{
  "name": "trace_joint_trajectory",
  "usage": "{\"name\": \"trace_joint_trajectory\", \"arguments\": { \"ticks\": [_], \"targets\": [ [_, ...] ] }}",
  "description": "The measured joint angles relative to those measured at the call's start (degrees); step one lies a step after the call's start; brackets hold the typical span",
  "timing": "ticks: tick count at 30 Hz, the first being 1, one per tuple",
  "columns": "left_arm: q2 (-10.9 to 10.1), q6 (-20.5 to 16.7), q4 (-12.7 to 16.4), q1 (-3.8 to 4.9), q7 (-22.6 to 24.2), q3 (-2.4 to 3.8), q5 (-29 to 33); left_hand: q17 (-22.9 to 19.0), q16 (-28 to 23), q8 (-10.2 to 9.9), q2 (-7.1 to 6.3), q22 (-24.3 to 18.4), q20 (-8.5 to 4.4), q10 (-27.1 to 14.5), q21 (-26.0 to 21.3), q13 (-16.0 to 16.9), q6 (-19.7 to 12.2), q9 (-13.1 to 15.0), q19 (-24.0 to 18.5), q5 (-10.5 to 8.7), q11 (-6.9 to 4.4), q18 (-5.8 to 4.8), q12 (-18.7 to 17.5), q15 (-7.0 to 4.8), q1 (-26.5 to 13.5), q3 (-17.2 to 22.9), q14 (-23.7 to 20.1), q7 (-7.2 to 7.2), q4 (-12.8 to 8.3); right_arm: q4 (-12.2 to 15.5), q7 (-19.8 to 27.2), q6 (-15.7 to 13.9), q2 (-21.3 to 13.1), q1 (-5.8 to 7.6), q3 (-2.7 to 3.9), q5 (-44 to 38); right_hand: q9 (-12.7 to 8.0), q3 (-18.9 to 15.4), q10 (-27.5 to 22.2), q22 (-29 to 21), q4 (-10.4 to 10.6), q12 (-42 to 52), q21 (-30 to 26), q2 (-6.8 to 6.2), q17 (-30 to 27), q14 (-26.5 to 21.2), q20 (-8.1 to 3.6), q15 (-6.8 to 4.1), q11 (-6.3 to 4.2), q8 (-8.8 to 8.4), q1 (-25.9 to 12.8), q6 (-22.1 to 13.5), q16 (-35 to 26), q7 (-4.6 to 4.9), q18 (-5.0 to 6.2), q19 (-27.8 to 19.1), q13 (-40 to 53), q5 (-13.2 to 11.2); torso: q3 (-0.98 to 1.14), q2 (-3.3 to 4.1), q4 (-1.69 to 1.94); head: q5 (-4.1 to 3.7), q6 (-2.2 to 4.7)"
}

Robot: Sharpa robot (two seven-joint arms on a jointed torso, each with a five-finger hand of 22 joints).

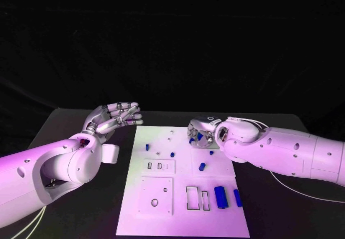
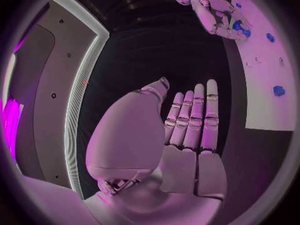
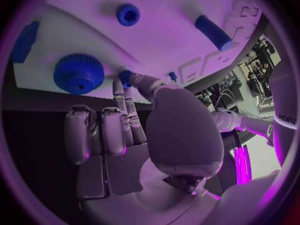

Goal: Assemble the parts on the task board

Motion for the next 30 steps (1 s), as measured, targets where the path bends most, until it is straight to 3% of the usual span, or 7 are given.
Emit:
{"name": "trace_joint_trajectory", "arguments": {
  "ticks": [17, 21, 23, 30],
  "targets": [
    [0.02, 0.19, -0.22, 0.03, -0.42, 0.00, 0.01, 0.06, -0.24, -0.21, -0.23, 0.00, 0.17, -0.21, 0.00, 0.00, -0.42, -0.05, -0.17, 0.00, 0.21, 0.00, -0.30, 0.18, -0.23, 0.00, -0.18, 0.00, 0.00, 0.13, -0.49, -1.06, 0.30, -0.11, 0.05, -0.82, 0.83, 0.69, -0.30, -0.01, -0.69, -0.19, 0.00, -0.01, -0.24, 0.00, 0.00, 0.01, 0.36, 0.20, -0.01, -0.21, 0.22, 0.20, 0.00, -0.01, -0.29, -0.01, -0.04, 0.25, -0.01, -0.08, 0.29],
    [0.02, 0.25, -0.33, 0.03, -0.48, 0.00, 0.01, 0.06, -0.24, -0.21, -0.23, 0.00, 0.17, -0.21, 0.00, 0.00, -0.42, -0.05, -0.17, 0.00, 0.21, 0.00, -0.30, 0.18, -0.23, 0.00, -0.18, 0.00, 0.00, 1.33, -0.81, -2.16, -0.32, -0.32, -0.08, -1.14, 1.14, 0.75, -0.27, -0.02, -0.76, -0.34, 0.32, -0.01, -0.24, 0.00, 0.03, 0.01, 0.34, 0.36, -0.01, -0.21, 0.22, 0.19, -0.12, 0.04, -0.29, -0.02, -0.05, 0.28, 0.00, -0.09, 0.37],
    [0.02, 0.26, -0.40, 0.03, -0.51, 0.00, 0.02, 0.06, -0.24, -0.21, -0.23, 0.00, 0.16, -0.21, 0.00, 0.00, -0.42, -0.05, -0.17, 0.00, 0.21, 0.00, -0.30, 0.18, -0.23, 0.00, -0.18, 0.00, 0.00, 2.13, -1.05, -2.89, -0.63, -0.39, -0.14, -1.40, 1.34, 0.99, -0.27, -0.02, -1.01, -0.39, 0.77, -0.02, -0.16, 0.00, 0.01, 0.01, 0.34, 0.64, -0.01, -0.06, 0.22, 0.04, -0.92, 0.62, -0.29, -0.05, -0.05, 0.29, 0.00, -0.09, 0.47],
    [0.04, 0.31, -0.62, 0.03, -0.54, 0.00, 0.02, 0.12, -0.24, -0.21, -0.23, -0.01, 0.16, -0.21, -0.01, 0.00, -0.42, -0.04, -0.17, 0.00, 0.21, 0.00, -0.58, 0.18, -0.23, 0.00, -0.18, 0.00, 0.00, 3.60, -2.21, -5.66, -0.64, 0.02, 0.07, -2.75, 1.64, 1.06, -0.26, -0.03, -1.08, -0.31, 1.12, -0.02, -0.03, -0.01, 0.01, 0.01, 0.34, 0.79, -0.01, 0.30, 0.44, 0.10, -0.92, 1.02, -0.16, -0.16, -0.05, 0.35, 0.10, -0.19, 0.76]
  ]
}}
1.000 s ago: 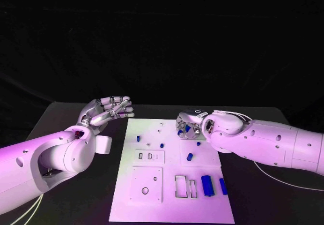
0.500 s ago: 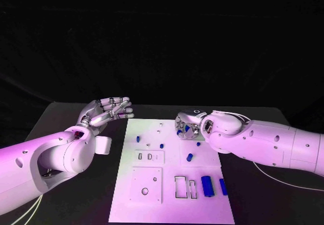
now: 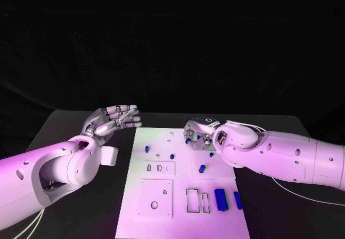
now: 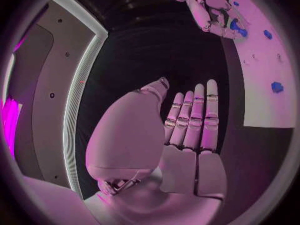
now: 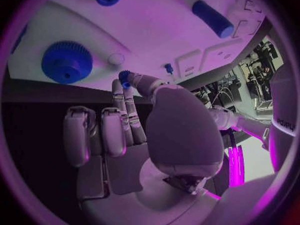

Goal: Assemble the parts on the task board

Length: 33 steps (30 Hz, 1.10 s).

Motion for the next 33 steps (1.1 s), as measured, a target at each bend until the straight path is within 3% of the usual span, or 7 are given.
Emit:
{"name": "trace_joint_trajectory", "arguments": {
  "ticks": [15, 33],
  "targets": [
    [-0.14, 0.04, 0.34, 0.00, -0.01, 0.00, 0.02, -0.01, 0.00, 0.00, 0.00, 0.00, 0.00, 0.00, -0.01, 0.00, 0.00, 0.00, 0.00, 0.00, 0.00, 0.00, 0.00, 0.00, 0.00, 0.00, 0.00, 0.00, 0.00, -1.94, -2.76, -4.30, 3.14, 0.28, 0.06, -3.08, 0.25, -0.01, 0.18, -0.01, 0.00, 0.13, 0.04, -0.01, 0.17, 0.21, 0.00, -0.21, 0.17, 0.26, 0.00, 0.18, 0.00, -0.17, 0.00, 0.00, 0.14, -0.17, -0.08, 0.32, 0.25, 0.18, -0.01],
    [-0.34, 0.10, 0.87, 0.14, -0.03, 0.01, 0.05, 0.06, -0.23, -0.23, 0.00, -0.07, 0.21, 0.00, -0.01, 0.00, 0.00, 0.01, -0.21, 0.00, 0.00, 0.00, 0.00, 0.00, 0.00, 0.00, 0.00, 0.00, 0.00, -4.45, -3.12, -6.02, 6.49, 0.29, 0.08, -3.69, 0.40, -0.02, 0.31, 0.03, 0.00, 0.12, 0.15, -0.08, 0.27, 0.21, -0.20, -0.21, 0.06, 0.24, -0.56, 0.17, 0.23, -0.17, 0.01, 0.19, 0.03, 0.07, -0.38, 0.90, 0.92, -0.03, -0.17]
  ]
}}
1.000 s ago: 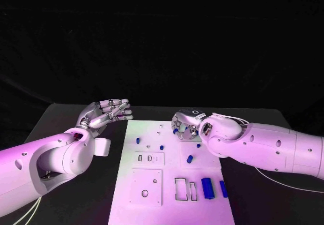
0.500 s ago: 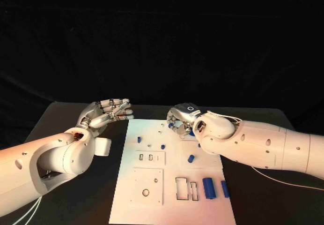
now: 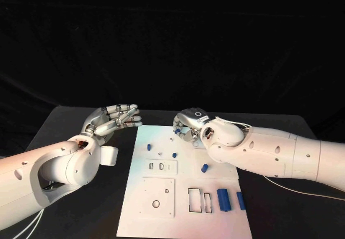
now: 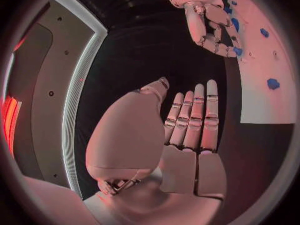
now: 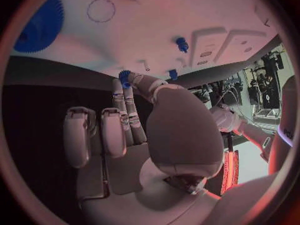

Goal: Assemble the parts on the task board

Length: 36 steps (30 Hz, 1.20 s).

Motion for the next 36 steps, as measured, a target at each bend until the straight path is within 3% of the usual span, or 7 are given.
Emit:
{"name": "trace_joint_trajectory", "arguments": {
  "ticks": [23, 36],
  "targets": [
    [0.00, 0.09, -0.06, 0.27, -0.10, 0.01, 0.01, 0.00, 0.01, 0.00, 0.00, 0.00, 0.00, 0.00, 0.00, 0.00, 0.00, -0.04, 0.00, 0.00, 0.00, 0.01, 0.00, 0.00, 0.00, 0.00, 0.00, 0.00, 0.00, -1.88, 0.04, -0.74, 1.72, -0.01, 0.04, 0.03, 0.07, -0.01, 0.16, -0.02, 0.01, -0.26, 0.16, -0.11, 0.04, 0.00, 0.00, 0.00, 0.00, -0.16, -0.10, -0.03, 0.00, 0.01, 0.01, 0.00, 0.02, -0.06, -0.09, 0.19, 0.10, 0.41, 0.11],
    [-0.03, 0.12, -0.02, 0.44, -0.17, 0.01, 0.02, 0.11, 0.01, 0.00, 0.00, 0.00, 0.00, 0.00, 0.00, 0.00, 0.00, -0.04, 0.00, 0.00, 0.00, 0.00, 0.00, 0.00, 0.00, 0.00, 0.00, 0.00, 0.00, -3.10, 0.02, -0.31, 2.61, -0.05, 0.05, 0.11, 0.14, -0.01, 0.28, -0.03, 0.01, -0.37, 0.16, -0.31, -0.12, 0.00, 0.00, 0.00, -0.10, 0.01, -0.29, -0.05, -0.01, 0.00, 0.00, -0.01, -0.05, -0.07, -0.12, 0.32, 0.09, 0.61, -0.19]
  ]
}}
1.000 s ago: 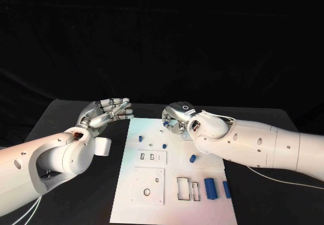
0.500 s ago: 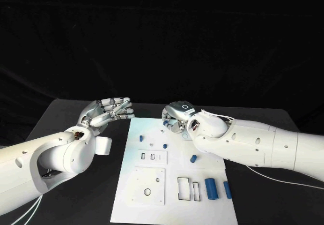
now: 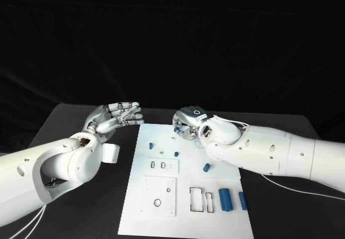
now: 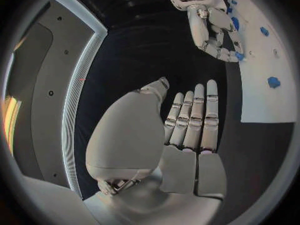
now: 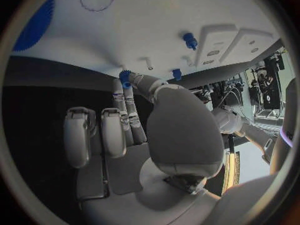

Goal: Assemble the parts on the task board

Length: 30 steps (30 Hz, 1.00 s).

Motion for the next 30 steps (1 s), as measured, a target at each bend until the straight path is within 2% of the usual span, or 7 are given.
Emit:
{"name": "trace_joint_trajectory", "arguments": {
  "ticks": [6, 10, 17, 20, 21, 25, 30],
  "targets": [
    [0.00, 0.02, 0.00, 0.09, -0.03, 0.00, 0.00, 0.00, 0.00, 0.00, 0.00, 0.00, 0.00, 0.00, 0.00, 0.00, 0.00, 0.00, 0.00, 0.00, 0.00, 0.00, 0.00, 0.00, 0.00, 0.00, 0.00, 0.00, 0.00, -0.69, 0.13, 0.14, 0.47, 0.00, 0.03, 0.08, 0.14, 0.02, 0.00, -0.01, -0.02, -0.11, 0.00, -0.18, -0.11, 0.00, 0.00, 0.00, 0.00, 0.00, -0.17, -0.13, 0.00, -0.02, 0.00, 0.00, 0.00, 0.00, -0.02, 0.00, -0.04, 0.05, -0.15],
    [0.00, 0.04, -0.01, 0.14, -0.06, 0.00, 0.00, -0.01, 0.00, 0.00, 0.00, 0.00, 0.00, 0.00, 0.00, 0.00, 0.00, 0.00, 0.00, 0.00, 0.00, 0.00, 0.00, 0.00, 0.00, 0.00, 0.00, 0.00, 0.00, -1.31, 0.26, 0.18, 0.80, -0.06, 0.00, 0.18, 0.45, 0.48, -0.39, -0.01, -0.38, -0.10, -0.69, -0.67, -0.76, 0.00, 0.38, 0.00, -0.12, -0.35, -0.67, -1.28, 0.00, 0.66, 0.01, -0.44, -0.20, 0.00, -0.04, 0.01, -0.04, 0.05, -0.14],
    [-0.01, 0.08, -0.02, 0.20, -0.14, 0.00, 0.01, -0.01, 0.00, 0.00, 0.00, 0.00, 0.00, 0.00, 0.00, 0.00, 0.00, 0.01, 0.00, 0.00, 0.00, 0.00, 0.00, 0.00, 0.00, 0.00, 0.00, 0.00, 0.00, -2.05, 0.75, 0.24, 1.18, -0.11, -0.04, 0.62, 0.62, 0.96, -3.62, 0.04, -0.41, 0.03, -1.99, -1.51, -2.08, -0.03, 1.04, 0.46, 1.04, -1.14, -1.51, -2.68, -0.32, 1.50, 0.01, -1.88, -1.20, 0.02, -0.04, 0.01, -0.04, 0.04, -0.03],
    [-0.02, 0.09, -0.02, 0.21, -0.18, 0.00, 0.01, 0.00, -0.12, 0.00, 0.00, -0.02, 0.00, -0.04, 0.00, 0.00, 0.00, 0.01, 0.00, 0.00, 0.04, 0.00, -0.11, 0.06, 0.00, 0.00, -0.06, 0.00, 0.00, -2.25, 0.93, 0.28, 1.23, -0.10, -0.03, 0.83, 0.63, 1.15, -6.13, -1.28, -0.32, 0.03, -3.84, -2.42, -4.14, -0.11, 1.45, 1.18, 1.61, -2.43, -2.42, -4.50, -1.50, 1.84, 0.01, -3.98, -1.96, 0.05, -0.07, 0.03, -0.04, 0.12, 0.01],
    [-0.02, 0.09, -0.02, 0.22, -0.19, 0.00, 0.01, 0.03, -0.21, 0.00, 0.00, -0.06, 0.00, -0.20, 0.00, 0.00, 0.00, 0.01, 0.00, 0.00, 0.20, 0.00, -0.22, 0.20, 0.00, 0.00, -0.20, 0.00, 0.00, -2.29, 0.99, 0.30, 1.23, -0.08, -0.03, 0.90, 0.55, 1.06, -7.45, -2.76, -0.26, 0.03, -4.96, -2.60, -5.21, -0.11, 1.66, 1.35, 1.85, -2.91, -2.60, -5.18, -2.09, 1.95, 0.59, -5.09, -2.41, 0.05, -0.08, 0.03, -0.05, 0.16, 0.02],
    [-0.04, 0.09, -0.04, 0.26, -0.24, 0.00, 0.01, 0.04, -0.21, 0.00, 0.00, -0.06, 0.00, -0.21, 0.00, 0.00, 0.00, 0.01, 0.00, 0.00, 0.21, 0.00, -0.22, 0.20, 0.00, 0.00, -0.20, 0.00, 0.00, -2.31, 1.26, 0.33, 1.21, -0.07, -0.02, 1.20, 0.55, -0.99, -9.05, -4.96, 0.03, 0.03, -6.69, -2.85, -6.99, -0.11, 1.95, 1.35, 2.25, -3.79, -2.85, -5.81, -2.77, 2.14, 0.94, -6.47, -3.08, 0.05, -0.08, 0.04, -0.06, 0.19, 0.04],
    [-0.09, 0.09, -0.10, 0.30, -0.32, 0.00, 0.01, 0.03, -0.21, 0.00, 0.00, -0.06, 0.00, -0.21, 0.00, 0.00, 0.00, 0.01, 0.00, 0.00, 0.21, 0.00, -0.22, 0.20, 0.00, 0.00, -0.20, 0.00, 0.00, -2.01, 1.50, 0.29, 0.91, -0.07, -0.02, 1.45, 0.36, -3.19, -9.86, -6.13, 0.16, 0.02, -7.67, -2.85, -8.22, -0.11, 1.95, 1.35, 2.08, -4.44, -2.85, -6.36, -3.43, 2.10, 0.94, -6.88, -3.50, 0.05, -0.06, 0.07, -0.08, 0.24, 0.06]
  ]
}}
